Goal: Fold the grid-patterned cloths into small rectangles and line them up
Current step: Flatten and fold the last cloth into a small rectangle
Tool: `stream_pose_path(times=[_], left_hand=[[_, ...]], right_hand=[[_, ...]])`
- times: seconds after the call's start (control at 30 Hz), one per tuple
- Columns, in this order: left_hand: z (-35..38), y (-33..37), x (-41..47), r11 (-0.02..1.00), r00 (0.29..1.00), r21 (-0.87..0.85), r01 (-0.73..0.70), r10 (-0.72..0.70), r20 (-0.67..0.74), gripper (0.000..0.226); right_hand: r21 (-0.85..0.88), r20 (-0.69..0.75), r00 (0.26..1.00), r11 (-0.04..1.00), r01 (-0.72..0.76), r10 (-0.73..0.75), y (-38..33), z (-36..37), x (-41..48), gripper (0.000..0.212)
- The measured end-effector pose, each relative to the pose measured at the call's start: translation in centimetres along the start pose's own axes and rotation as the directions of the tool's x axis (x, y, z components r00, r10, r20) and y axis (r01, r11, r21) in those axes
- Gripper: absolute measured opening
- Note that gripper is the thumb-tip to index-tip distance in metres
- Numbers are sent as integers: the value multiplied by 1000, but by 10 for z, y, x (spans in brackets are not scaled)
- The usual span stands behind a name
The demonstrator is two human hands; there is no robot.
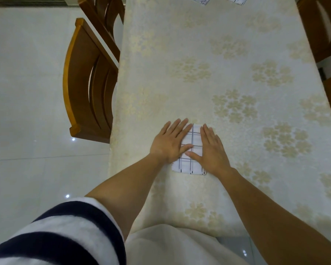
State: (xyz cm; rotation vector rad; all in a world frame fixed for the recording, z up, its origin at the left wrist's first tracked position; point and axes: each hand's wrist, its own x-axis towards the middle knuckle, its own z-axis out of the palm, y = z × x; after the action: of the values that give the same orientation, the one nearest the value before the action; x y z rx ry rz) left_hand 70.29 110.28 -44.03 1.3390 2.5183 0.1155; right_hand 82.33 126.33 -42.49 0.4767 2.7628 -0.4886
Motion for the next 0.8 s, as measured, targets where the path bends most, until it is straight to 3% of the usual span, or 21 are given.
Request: stream_pose_path(times=[0.1,0.2,0.4,0.5,0.57,0.63,0.7,0.8], left_hand=[[-7,-3,-4,998,999,41,41,-42,30,82],[-11,-3,-3,996,996,74,40,-46,78,85],[-12,-2,-3,995,993,86,50,-59,105,86],[-19,3,-3,998,993,21,55,-57,104,84],[-27,8,-3,999,998,-5,50,-50,46,76],[-38,16,9,998,999,52,-37,39,-33,63],[-52,28,28,973,975,77,-216,219,-44,61],[-67,48,54,857,865,136,-497,477,156,47]], right_hand=[[-160,41,999,987,12,-6,9,2,-6,110],[-231,22,1000,973,7,-2,13,8,-22,100],[-192,28,1000,981,9,-3,16,19,-63,82],[13,-27,999,1000,-28,28,14,17,-73,71],[264,-201,965,958,-113,169,9,18,-73,55],[342,-327,880,911,-229,344,0,17,-63,41],[325,-307,846,884,-337,435,-12,17,-49,36],[294,-283,845,880,-373,453,-20,12,-32,35]])
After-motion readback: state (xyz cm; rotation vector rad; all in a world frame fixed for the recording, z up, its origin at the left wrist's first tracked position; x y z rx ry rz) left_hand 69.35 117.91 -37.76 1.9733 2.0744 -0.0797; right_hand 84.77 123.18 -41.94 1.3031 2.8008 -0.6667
